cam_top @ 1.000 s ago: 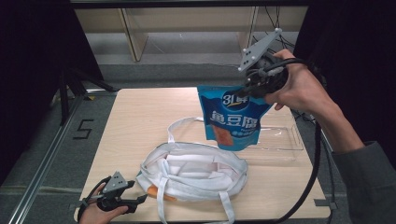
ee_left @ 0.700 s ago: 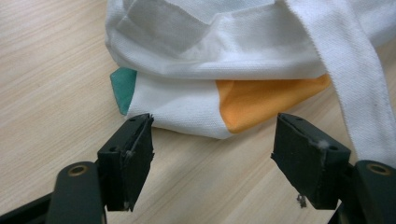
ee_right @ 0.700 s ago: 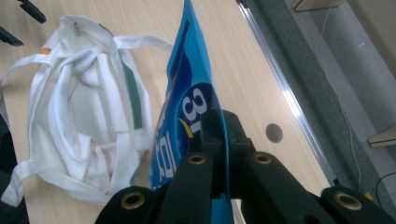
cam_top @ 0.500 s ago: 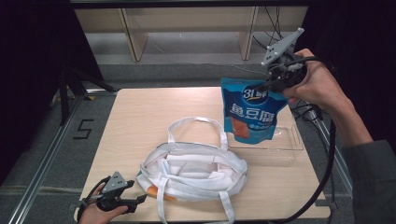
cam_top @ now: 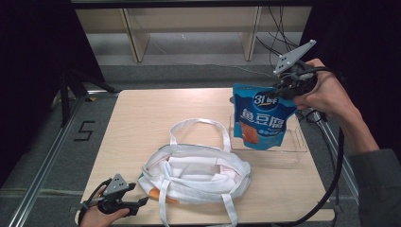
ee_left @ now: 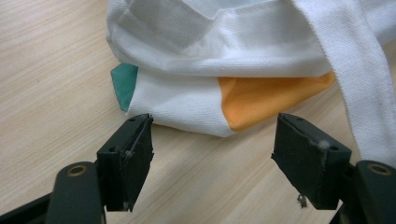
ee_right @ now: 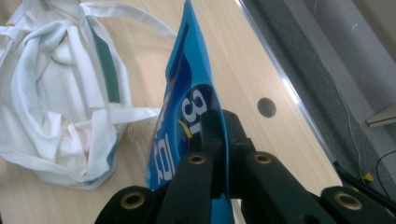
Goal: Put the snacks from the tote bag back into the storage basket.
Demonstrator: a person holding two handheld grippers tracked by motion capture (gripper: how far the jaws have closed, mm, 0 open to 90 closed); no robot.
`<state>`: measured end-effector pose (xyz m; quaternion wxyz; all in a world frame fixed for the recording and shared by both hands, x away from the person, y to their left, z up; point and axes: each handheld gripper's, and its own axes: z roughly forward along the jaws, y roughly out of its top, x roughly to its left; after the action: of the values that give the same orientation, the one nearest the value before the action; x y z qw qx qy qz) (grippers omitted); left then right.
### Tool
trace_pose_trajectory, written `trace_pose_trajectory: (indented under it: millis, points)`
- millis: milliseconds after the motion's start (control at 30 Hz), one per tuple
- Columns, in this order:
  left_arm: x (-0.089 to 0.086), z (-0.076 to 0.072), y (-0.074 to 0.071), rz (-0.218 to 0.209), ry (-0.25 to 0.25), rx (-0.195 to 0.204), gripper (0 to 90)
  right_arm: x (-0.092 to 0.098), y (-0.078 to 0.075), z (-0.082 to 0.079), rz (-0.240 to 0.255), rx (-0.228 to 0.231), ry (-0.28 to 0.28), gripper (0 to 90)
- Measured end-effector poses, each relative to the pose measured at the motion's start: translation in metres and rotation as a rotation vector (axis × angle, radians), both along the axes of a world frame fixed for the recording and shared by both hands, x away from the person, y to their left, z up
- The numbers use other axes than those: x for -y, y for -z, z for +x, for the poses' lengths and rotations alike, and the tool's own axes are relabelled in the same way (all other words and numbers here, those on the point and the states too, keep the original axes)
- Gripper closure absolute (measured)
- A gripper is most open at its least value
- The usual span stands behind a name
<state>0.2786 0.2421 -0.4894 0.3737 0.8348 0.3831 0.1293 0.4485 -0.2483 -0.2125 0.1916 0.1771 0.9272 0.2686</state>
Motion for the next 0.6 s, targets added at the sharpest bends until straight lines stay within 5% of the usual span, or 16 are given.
trace_pose_trajectory:
  millis: [400, 600]
  points:
    - [0.000, 0.001, 0.001, 0.009, 0.014, -0.009, 27.8, 0.006, 0.001, 0.011, 0.037, -0.008, 0.021, 90.0]
    - [0.000, 0.002, 0.003, -0.012, -0.006, -0.019, 27.7, 0.004, 0.007, 0.017, 0.016, -0.013, 0.037, 90.0]
